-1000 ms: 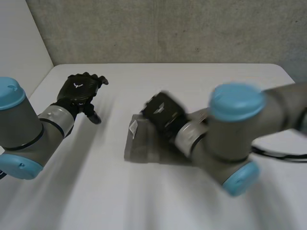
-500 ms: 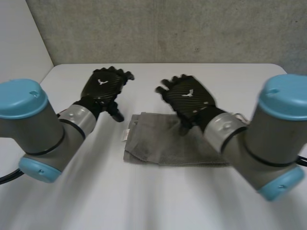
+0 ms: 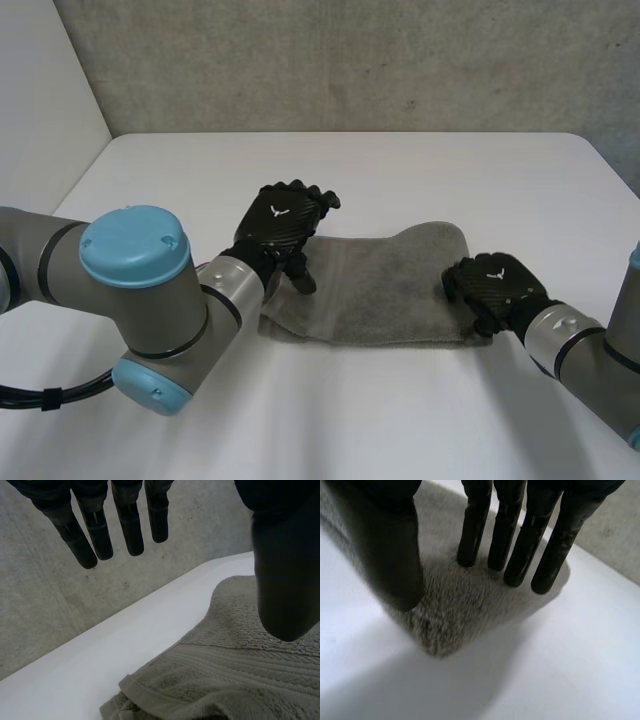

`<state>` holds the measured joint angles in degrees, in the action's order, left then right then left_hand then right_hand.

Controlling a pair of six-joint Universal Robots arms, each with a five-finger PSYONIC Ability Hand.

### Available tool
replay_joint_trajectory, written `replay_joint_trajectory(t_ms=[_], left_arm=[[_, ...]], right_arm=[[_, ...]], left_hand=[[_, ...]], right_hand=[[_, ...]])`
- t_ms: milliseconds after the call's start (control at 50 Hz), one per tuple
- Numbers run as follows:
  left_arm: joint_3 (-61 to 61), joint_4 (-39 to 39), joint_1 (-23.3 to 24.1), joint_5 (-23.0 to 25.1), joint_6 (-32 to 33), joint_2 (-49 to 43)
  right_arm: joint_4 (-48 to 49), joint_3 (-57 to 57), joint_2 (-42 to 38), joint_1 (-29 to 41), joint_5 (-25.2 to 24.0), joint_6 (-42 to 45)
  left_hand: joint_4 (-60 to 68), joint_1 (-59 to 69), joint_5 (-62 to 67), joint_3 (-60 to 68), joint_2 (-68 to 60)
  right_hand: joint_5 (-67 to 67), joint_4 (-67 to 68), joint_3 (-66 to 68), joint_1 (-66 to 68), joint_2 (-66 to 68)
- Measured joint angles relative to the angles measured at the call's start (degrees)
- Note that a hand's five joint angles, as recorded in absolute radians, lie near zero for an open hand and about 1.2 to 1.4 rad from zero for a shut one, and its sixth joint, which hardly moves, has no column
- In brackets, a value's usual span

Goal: Fold the towel.

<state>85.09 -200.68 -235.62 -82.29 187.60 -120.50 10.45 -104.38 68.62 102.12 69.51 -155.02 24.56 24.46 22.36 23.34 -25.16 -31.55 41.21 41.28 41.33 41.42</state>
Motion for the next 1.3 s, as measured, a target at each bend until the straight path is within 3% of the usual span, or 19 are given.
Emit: replay_joint_trajectory(t_ms=[120, 180, 380, 560, 720, 840, 880, 940, 1000, 1180, 1300], left_arm=[[0.89, 0.09, -0.45, -0.01, -0.25, 0.75], [1.7, 0.12, -0.93, 0.09, -0.36, 1.22], [4.31, 0.14, -4.82, 0.24, -0.49, 4.31], [6.82, 0.2, -11.28, 0.41, -0.67, 8.82], [9.37, 0.11, -16.34, 0.55, -0.84, 12.45], [10.76, -0.03, -17.56, 0.64, -1.55, 13.52], [10.93, -0.12, -17.62, 0.66, -1.91, 13.61], [10.84, -0.34, -17.46, 0.69, -2.45, 13.59], [10.35, -0.55, -17.13, 0.7, -2.76, 13.52], [6.98, -1.48, -13.98, 0.63, -4.58, 12.8], [4.57, -1.61, -10.36, 0.42, -8.02, 10.29]], right_arm=[[0.51, 0.67, -2.35, -0.35, 0.93, 2.9], [0.79, 1.39, -2.95, -0.31, 2.56, 4.48], [2.8, 5.04, 0.18, 2.17, 6.27, 7.12], [3.07, 14.02, -0.15, 18.78, 6.41, 16.94], [2.18, 23.14, -11.87, 33.19, 5.29, 33.4], [2.0, 26.67, -18.23, 36.39, 4.45, 36.62], [2.0, 27.1, -18.96, 36.51, 4.38, 35.7], [2.01, 26.97, -18.65, 36.26, 4.31, 31.64], [2.04, 25.8, -16.23, 35.78, 4.12, 25.41], [2.43, 18.92, -3.95, 30.76, 3.93, 2.35], [0.81, 15.18, 1.05, 23.77, 5.09, -10.16]], left_hand=[[0.0, 0.0, 0.01, 0.0, 0.0], [0.0, 0.0, -0.05, 0.0, 0.0], [-7.88, -7.39, -7.66, -7.32, 8.76], [-8.26, -8.28, -8.98, -8.41, 9.63], [-8.26, -8.32, -9.13, -8.6, 9.63], [-8.26, -8.34, -9.14, -8.63, 9.63], [-8.26, -8.34, -9.14, -8.63, 9.63], [-8.26, -8.35, -9.14, -8.63, 9.63], [-8.26, -8.35, -9.13, -8.63, 9.63], [-8.26, -8.36, -9.14, -8.63, 9.63], [-8.26, -8.36, -9.13, -8.63, 9.63]], right_hand=[[-18.21, 18.74, 18.64, 19.65, 19.43], [-34.09, 34.4, 34.13, 33.21, 34.05], [-34.99, 35.67, 35.31, 34.13, 34.15], [-35.13, 35.67, 35.51, 34.42, 34.16], [-35.13, 35.67, 35.53, 34.44, 34.16], [-35.13, 35.67, 35.55, 34.54, 34.16], [-23.73, 24.61, 24.67, 22.45, 21.87], [8.37, -6.42, -6.64, -8.09, -8.95], [25.35, -23.52, -23.39, -23.93, -24.0], [27.93, -26.12, -27.08, -28.19, -27.11], [27.93, -26.12, -27.08, -28.23, -27.11]])
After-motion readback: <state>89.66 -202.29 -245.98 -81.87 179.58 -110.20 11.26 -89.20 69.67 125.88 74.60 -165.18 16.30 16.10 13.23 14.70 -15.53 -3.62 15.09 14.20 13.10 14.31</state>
